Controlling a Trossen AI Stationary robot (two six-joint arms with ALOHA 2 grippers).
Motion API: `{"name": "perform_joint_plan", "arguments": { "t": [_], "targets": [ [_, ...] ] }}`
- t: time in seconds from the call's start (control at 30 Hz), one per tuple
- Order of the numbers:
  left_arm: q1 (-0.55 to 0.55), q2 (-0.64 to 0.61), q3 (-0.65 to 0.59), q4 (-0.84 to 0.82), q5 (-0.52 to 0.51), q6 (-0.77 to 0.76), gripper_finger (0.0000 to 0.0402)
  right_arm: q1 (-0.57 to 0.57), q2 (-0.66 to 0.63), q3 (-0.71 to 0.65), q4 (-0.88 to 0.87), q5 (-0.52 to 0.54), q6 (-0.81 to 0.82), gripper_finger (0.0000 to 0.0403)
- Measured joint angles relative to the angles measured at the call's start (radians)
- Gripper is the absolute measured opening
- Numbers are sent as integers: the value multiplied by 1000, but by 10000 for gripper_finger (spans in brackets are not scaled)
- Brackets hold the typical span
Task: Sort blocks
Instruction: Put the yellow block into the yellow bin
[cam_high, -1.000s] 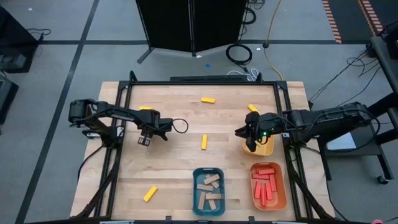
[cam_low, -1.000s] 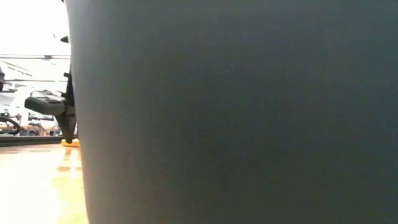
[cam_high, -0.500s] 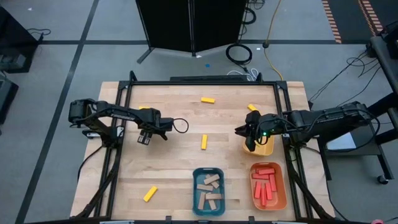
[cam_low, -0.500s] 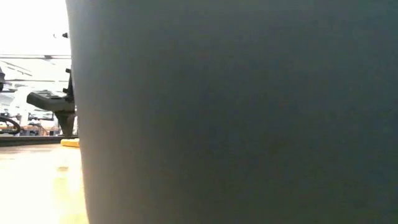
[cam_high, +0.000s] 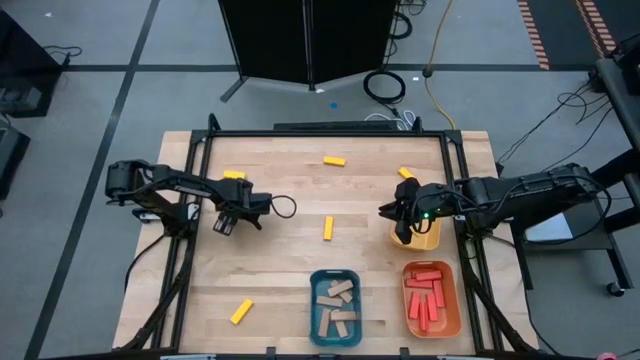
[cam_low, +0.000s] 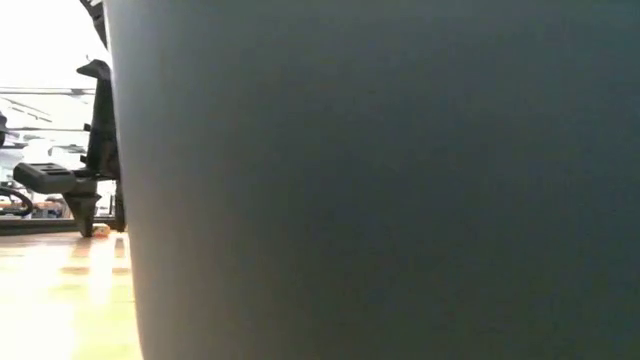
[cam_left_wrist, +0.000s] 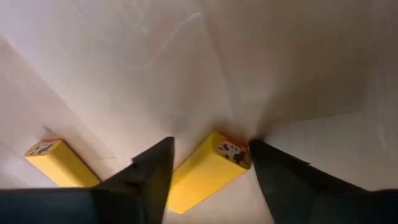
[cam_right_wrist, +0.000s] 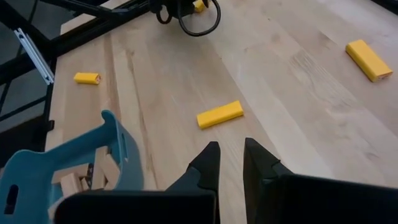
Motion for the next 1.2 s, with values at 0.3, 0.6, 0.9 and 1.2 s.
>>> {"name": "perform_joint_plan", "arguments": {
  "t": [0.3, 0.6, 0.9, 1.2],
  "targets": [
    [-3, 5, 10, 11, 16, -4, 12, -1, 0, 0, -11, -6, -16, 0],
    [-6, 9, 203, 45, 73, -39, 0, 0, -47, 0, -95, -6, 28, 0],
    [27, -6, 407, 189, 110, -309, 0, 0, -103, 0, -111, -5, 33, 0],
    [364, 21, 437, 149, 301, -464, 62, 0, -116, 0, -113, -20, 34, 0]
  ]
}}
